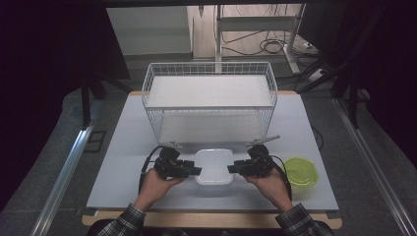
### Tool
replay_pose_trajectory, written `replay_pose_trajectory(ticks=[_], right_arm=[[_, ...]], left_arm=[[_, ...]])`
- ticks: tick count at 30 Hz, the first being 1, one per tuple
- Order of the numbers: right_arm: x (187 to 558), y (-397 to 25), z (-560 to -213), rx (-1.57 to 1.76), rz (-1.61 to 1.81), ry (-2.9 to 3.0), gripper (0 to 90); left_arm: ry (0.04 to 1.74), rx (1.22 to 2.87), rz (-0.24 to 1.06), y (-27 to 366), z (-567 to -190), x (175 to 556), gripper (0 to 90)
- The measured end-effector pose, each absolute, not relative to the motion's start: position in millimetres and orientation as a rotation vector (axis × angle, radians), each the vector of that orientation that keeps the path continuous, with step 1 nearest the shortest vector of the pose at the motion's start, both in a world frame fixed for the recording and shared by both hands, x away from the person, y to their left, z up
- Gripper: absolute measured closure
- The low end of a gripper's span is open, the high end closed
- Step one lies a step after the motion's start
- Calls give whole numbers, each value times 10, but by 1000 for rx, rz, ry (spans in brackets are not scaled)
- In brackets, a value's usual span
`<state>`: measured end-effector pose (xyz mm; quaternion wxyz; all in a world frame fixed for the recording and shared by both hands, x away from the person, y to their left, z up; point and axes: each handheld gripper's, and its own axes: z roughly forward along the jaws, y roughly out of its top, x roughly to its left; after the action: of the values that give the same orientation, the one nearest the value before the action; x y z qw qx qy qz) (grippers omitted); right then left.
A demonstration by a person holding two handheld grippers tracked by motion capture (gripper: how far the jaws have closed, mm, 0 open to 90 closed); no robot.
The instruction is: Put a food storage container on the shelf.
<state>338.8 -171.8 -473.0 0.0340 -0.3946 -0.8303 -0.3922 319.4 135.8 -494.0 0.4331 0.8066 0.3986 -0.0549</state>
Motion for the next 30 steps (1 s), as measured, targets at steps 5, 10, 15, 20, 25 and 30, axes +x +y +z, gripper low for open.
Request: replay_pose_trajectory(ticks=[5,10,15,20,25,30], right_arm=[[3303,-1750,-4723,-1267,-1270,-2485,683],[3260,-1792,-4724,-1317,-1312,-2393,737],[3230,-1800,-4717,-1344,-1330,-2454,794],[3208,-1756,-4701,-1351,-1367,-2492,795],[3209,-1754,-4709,-1339,-1430,-2503,797],[3215,-1772,-4696,-1341,-1473,-2482,798]], left_arm=[[1036,2011,-99,1346,-4894,3091,579],[1070,1964,-83,1359,-4886,3030,634],[1073,1925,-20,1370,-4847,3009,778],[1084,1897,-17,1401,-4889,3027,784],[1087,1878,4,1399,-4906,3036,785],[1080,1849,28,1398,-4874,3035,784]])
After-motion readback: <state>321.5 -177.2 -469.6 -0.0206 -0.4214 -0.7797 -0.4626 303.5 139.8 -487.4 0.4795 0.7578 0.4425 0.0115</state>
